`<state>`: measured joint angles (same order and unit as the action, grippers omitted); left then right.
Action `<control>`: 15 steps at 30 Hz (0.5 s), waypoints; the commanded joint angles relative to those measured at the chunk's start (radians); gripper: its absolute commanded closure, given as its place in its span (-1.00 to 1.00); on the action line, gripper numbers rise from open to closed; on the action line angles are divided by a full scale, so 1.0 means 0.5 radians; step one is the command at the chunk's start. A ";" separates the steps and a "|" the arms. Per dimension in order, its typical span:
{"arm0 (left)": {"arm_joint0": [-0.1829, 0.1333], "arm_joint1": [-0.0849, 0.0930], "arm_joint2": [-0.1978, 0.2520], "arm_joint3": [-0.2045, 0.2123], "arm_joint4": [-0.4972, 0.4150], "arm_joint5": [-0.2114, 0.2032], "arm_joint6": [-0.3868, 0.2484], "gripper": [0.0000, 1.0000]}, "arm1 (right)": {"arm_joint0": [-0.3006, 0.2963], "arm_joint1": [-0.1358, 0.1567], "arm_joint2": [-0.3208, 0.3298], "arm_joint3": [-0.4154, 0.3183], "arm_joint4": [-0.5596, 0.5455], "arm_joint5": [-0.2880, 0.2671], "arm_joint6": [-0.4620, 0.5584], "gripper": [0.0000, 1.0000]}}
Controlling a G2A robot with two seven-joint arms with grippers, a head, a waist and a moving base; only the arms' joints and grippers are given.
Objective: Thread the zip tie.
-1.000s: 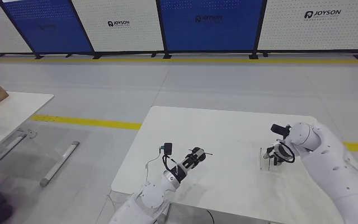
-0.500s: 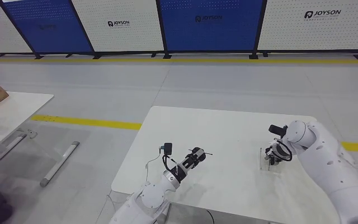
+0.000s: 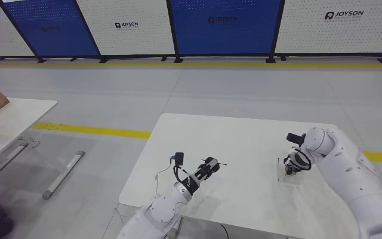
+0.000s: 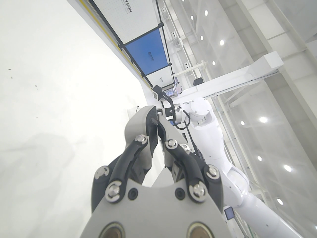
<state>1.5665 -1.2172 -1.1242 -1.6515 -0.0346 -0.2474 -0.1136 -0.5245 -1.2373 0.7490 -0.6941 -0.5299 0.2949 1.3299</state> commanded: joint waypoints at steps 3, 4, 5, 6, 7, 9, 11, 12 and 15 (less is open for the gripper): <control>0.000 0.000 0.000 0.000 0.000 0.000 0.000 1.00 | 0.001 -0.003 0.001 -0.004 -0.015 -0.010 -0.012 1.00; 0.000 0.000 0.000 0.000 0.000 0.000 0.000 1.00 | -0.004 0.000 0.006 -0.018 -0.020 -0.014 -0.013 1.00; 0.000 0.000 0.000 0.000 0.000 0.000 0.000 1.00 | -0.008 0.003 0.009 -0.034 -0.027 -0.022 -0.014 1.00; 0.000 0.000 0.000 0.000 0.000 0.000 0.000 1.00 | -0.016 0.008 0.014 -0.053 -0.034 -0.036 -0.019 1.00; 0.000 0.000 0.000 0.000 0.000 0.000 0.000 1.00 | -0.024 0.014 0.023 -0.068 -0.037 -0.041 -0.017 1.00; 0.000 0.000 0.000 0.000 0.000 0.000 0.000 1.00 | -0.043 0.029 0.044 -0.112 -0.057 -0.031 -0.023 1.00; 0.000 0.000 0.000 0.000 0.000 0.000 0.000 1.00 | -0.072 0.048 0.074 -0.174 -0.065 -0.035 -0.020 1.00; 0.000 0.000 0.000 0.000 0.000 0.000 0.000 1.00 | -0.086 0.058 0.091 -0.204 -0.070 -0.033 -0.023 1.00; 0.000 0.000 0.000 0.000 0.000 0.000 0.000 1.00 | -0.152 0.101 0.169 -0.337 -0.070 -0.045 -0.026 1.00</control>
<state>1.5665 -1.2172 -1.1242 -1.6515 -0.0346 -0.2474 -0.1136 -0.5875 -1.1952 0.8167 -0.8351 -0.5682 0.2789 1.3152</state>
